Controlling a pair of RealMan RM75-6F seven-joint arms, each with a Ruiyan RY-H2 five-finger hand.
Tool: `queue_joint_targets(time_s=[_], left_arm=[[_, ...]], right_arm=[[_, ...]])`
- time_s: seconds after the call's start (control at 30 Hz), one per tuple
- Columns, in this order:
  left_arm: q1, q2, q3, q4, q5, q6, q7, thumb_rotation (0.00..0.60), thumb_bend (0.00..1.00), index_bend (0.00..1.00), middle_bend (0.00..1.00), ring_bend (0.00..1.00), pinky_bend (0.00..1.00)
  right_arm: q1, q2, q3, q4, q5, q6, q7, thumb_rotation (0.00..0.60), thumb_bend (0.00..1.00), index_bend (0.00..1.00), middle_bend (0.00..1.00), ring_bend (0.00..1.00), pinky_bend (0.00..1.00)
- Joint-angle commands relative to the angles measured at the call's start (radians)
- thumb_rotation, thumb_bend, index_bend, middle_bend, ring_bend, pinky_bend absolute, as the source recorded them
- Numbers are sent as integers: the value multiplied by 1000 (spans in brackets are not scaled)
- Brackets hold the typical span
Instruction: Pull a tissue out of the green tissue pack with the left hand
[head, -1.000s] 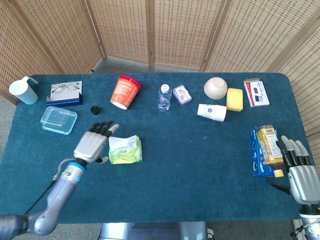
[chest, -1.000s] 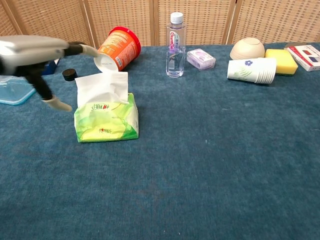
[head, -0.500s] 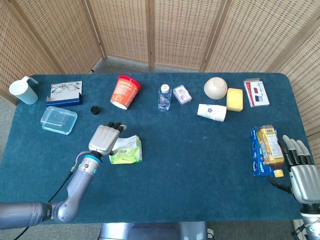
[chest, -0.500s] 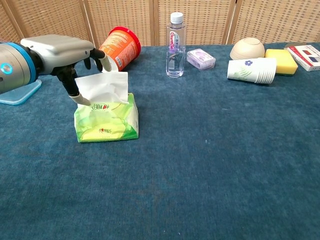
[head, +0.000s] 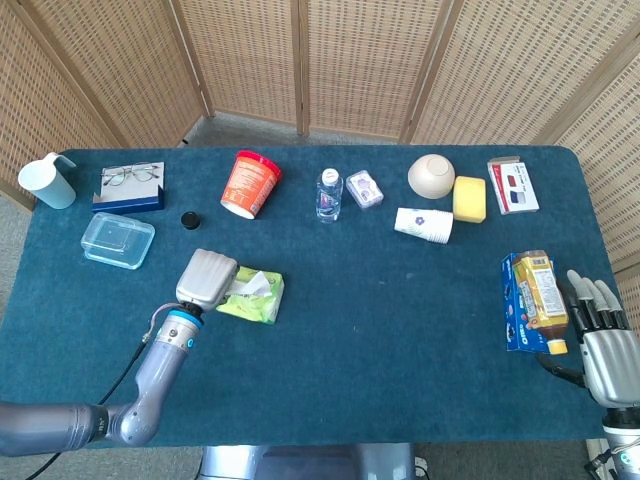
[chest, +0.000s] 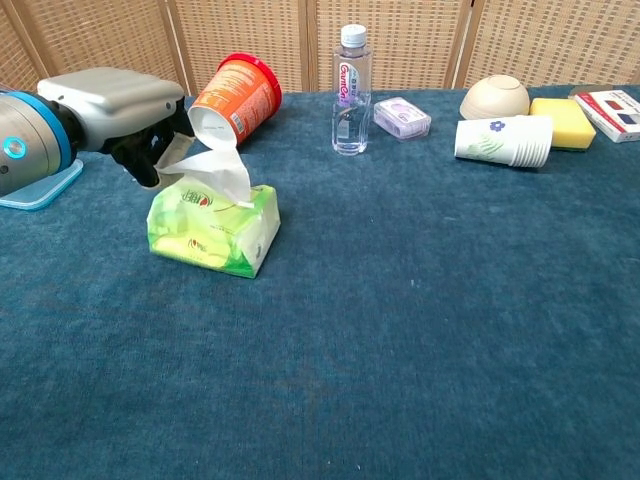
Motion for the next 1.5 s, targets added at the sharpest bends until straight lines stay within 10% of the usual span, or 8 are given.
queue_joint_targets(time_s=[0.03, 0.73, 0.93, 1.23, 1.37, 1.5], left_arm=[[22, 25, 16, -18, 56, 9, -56, 600, 396, 750, 799, 725, 854], [194, 363, -10, -213, 493, 149, -556, 600, 384, 753, 803, 727, 855], [325, 477, 168, -123, 702, 183, -652, 600, 381, 751, 802, 722, 855], [452, 387, 310, 175, 797, 184, -813, 600, 370, 737, 796, 708, 855], [452, 390, 368, 231, 803, 83, -908, 600, 348, 592, 607, 505, 700], [432, 428, 400, 203, 788, -25, -940, 600, 287, 242, 149, 86, 308]], right_arm=[[0, 0, 0, 0, 0, -1, -1, 600, 0, 0, 0, 0, 0], [3, -13, -5, -3, -3, -10, -35, 600, 0, 0, 0, 0, 0], [2, -14, -8, -7, -12, -3, -43, 600, 0, 0, 0, 0, 0], [1, -18, -14, -14, -27, 1, -61, 600, 0, 0, 0, 0, 0], [5, -22, -15, -11, -22, -11, -67, 600, 0, 0, 0, 0, 0], [6, -24, -16, -12, -22, -12, -72, 600, 0, 0, 0, 0, 0]])
